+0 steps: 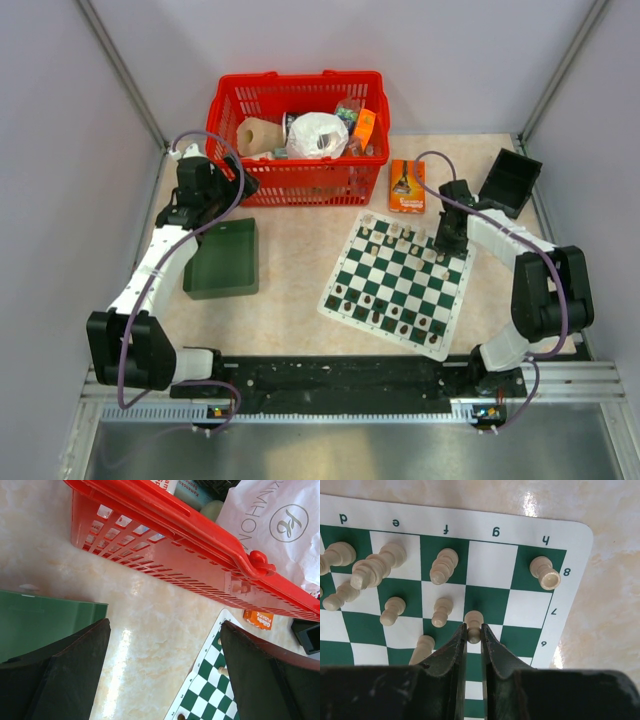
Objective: Set up the chess pieces on the board
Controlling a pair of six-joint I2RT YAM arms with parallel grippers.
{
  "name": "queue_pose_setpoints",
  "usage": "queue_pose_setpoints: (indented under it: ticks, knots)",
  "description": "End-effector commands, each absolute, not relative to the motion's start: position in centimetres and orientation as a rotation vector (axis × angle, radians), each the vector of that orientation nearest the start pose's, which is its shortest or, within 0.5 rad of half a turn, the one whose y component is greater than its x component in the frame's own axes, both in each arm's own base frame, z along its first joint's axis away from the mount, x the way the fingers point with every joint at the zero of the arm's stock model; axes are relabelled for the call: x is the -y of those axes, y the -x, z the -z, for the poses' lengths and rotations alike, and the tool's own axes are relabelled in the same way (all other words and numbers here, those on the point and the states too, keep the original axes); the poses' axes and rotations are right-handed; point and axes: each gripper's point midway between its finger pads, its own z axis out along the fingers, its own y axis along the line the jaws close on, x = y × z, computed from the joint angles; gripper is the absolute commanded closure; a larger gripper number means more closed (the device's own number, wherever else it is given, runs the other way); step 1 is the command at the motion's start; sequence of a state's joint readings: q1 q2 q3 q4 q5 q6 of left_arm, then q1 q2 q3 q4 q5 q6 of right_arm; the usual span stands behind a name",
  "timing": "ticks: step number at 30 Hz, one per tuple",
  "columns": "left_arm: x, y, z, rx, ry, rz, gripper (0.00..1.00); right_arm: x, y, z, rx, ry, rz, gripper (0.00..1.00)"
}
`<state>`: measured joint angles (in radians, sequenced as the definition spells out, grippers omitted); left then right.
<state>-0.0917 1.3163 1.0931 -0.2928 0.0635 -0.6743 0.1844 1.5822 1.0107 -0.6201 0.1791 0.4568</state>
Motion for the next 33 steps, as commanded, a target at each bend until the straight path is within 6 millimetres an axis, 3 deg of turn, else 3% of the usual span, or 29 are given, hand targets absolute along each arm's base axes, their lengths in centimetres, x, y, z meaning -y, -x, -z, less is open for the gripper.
queue_pose_setpoints:
  ticks: [1, 23, 33]
  knots:
    - [7.3, -40.7, -24.7, -1.981, 0.550, 0.542, 0.04, -4.1, -33.4, -6.1, -2.633, -0.455, 0.068, 0.88]
    - [7.4, -41.0, -24.2, -1.992, 0.556, 0.549, 0.04, -3.6, -33.0, -4.7, -2.665, -0.464, 0.076, 0.86]
    - [7.6, -41.0, -24.2, -1.993, 0.553, 0.560, 0.04, -3.8, -33.2, -5.7, -2.637, -0.456, 0.049, 0.64]
